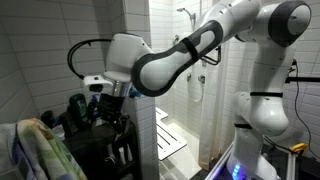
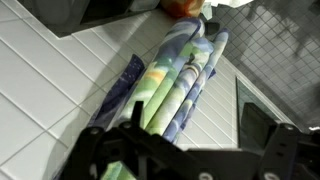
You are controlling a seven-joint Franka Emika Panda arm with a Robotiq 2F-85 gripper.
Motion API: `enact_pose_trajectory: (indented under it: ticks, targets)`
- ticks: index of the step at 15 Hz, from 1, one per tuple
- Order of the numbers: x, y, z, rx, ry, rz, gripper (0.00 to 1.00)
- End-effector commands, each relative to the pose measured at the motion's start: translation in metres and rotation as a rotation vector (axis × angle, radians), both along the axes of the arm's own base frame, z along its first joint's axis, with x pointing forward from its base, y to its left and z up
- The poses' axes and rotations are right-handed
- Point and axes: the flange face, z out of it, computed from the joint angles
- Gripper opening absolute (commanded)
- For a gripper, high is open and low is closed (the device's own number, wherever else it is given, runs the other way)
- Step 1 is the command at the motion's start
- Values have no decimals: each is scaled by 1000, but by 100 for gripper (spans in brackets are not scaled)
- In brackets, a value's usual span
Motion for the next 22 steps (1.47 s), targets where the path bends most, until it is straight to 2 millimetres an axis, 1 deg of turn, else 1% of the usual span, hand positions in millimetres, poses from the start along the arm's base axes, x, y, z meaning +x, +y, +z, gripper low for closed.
enact_pose_trajectory:
  ticks: [1,4,7,10,13,14,15,16,17,20,22]
  targets:
    - [21,43,-2,63,4,90,100]
    - [27,73,-3,113,8,142,100]
    - [29,97,-3,135,4,194,100]
    - [32,110,-4,150,7,222,100]
    - [38,114,-2,165,14,224,100]
    - [40,113,-1,168,12,218,75]
    - [41,112,0,171,11,212,73]
    - [43,110,3,178,12,204,68]
    - [45,109,4,180,9,200,61]
    - [48,103,11,207,17,175,34]
    - [50,100,14,219,33,158,21]
